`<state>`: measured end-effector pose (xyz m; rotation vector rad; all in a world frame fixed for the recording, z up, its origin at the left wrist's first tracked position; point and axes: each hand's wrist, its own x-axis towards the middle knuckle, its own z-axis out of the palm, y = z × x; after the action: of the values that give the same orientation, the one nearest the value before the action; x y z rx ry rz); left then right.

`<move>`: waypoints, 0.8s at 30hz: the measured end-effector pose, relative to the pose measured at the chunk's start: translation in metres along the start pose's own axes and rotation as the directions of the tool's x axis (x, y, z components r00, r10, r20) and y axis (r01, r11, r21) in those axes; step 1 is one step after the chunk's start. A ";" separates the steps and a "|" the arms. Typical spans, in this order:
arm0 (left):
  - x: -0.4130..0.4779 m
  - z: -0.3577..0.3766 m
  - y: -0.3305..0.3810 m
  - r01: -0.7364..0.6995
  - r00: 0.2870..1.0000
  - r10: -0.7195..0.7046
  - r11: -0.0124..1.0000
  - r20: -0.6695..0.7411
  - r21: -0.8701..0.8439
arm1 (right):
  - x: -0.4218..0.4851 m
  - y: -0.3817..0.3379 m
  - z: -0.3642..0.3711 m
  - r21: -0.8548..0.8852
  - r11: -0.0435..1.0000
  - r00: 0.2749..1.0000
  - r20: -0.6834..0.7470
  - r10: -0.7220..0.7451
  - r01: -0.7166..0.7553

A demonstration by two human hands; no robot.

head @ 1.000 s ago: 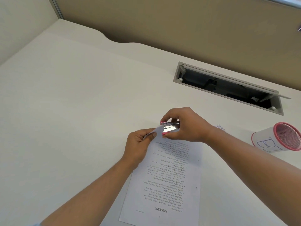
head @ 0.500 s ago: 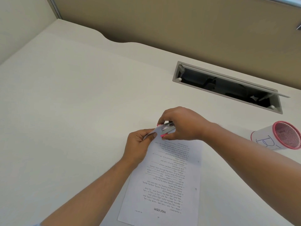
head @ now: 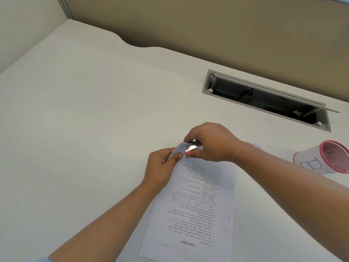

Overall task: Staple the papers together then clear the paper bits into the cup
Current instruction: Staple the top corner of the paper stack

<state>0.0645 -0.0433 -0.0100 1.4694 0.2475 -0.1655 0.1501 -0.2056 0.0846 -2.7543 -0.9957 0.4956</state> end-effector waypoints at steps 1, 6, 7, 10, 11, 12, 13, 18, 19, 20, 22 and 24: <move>0.000 0.000 0.000 0.002 1.000 -0.002 1.000 -0.001 0.003 | 0.000 -0.001 0.000 -0.003 1.000 1.000 -0.004 0.001 -0.001; 0.000 0.000 -0.001 0.006 1.000 -0.006 1.000 -0.008 0.007 | 0.001 0.000 0.006 -0.059 0.998 0.999 -0.042 0.001 -0.004; 0.000 0.000 -0.001 0.008 1.000 -0.008 1.000 -0.007 0.008 | 0.001 0.000 0.008 -0.074 0.997 0.999 -0.045 0.010 -0.013; -0.001 0.000 0.000 0.009 1.000 -0.009 1.000 -0.004 0.024 | 0.002 0.000 0.010 -0.078 0.996 0.998 -0.047 0.032 -0.036; -0.001 0.000 0.000 0.011 1.000 -0.011 1.000 -0.005 0.026 | 0.002 -0.001 0.008 -0.057 0.997 0.999 -0.035 0.041 -0.043; -0.001 0.000 0.001 0.014 1.000 -0.013 1.000 -0.008 0.027 | 0.001 -0.001 0.005 -0.023 0.999 0.999 -0.017 0.047 -0.048; -0.002 0.000 0.002 0.016 1.000 -0.015 0.999 -0.013 0.029 | 0.000 -0.001 0.003 0.015 0.998 0.999 0.004 0.053 -0.053; -0.003 0.002 0.005 0.026 1.000 -0.025 0.999 -0.015 0.024 | -0.008 0.002 -0.008 0.217 0.973 0.996 0.034 0.077 -0.082; -0.003 0.002 0.004 0.030 0.999 -0.030 0.999 -0.014 0.015 | -0.009 0.004 -0.011 0.255 0.962 0.996 0.025 0.091 -0.094; -0.003 0.002 0.004 0.035 0.999 -0.035 0.999 -0.014 0.010 | -0.011 0.006 -0.013 0.291 0.950 0.994 0.013 0.109 -0.108; -0.002 0.002 0.005 0.043 0.999 -0.042 0.999 -0.016 0.011 | -0.013 0.013 -0.017 0.361 0.923 0.989 -0.018 0.149 -0.133; -0.002 0.002 0.005 0.047 0.999 -0.047 0.999 -0.021 0.011 | -0.015 0.020 -0.021 0.422 0.896 0.981 -0.069 0.181 -0.136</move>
<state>0.0637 -0.0448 -0.0044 1.4779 0.2980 -0.1901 0.1586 -0.2319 0.1027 -2.4518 -0.5604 0.5095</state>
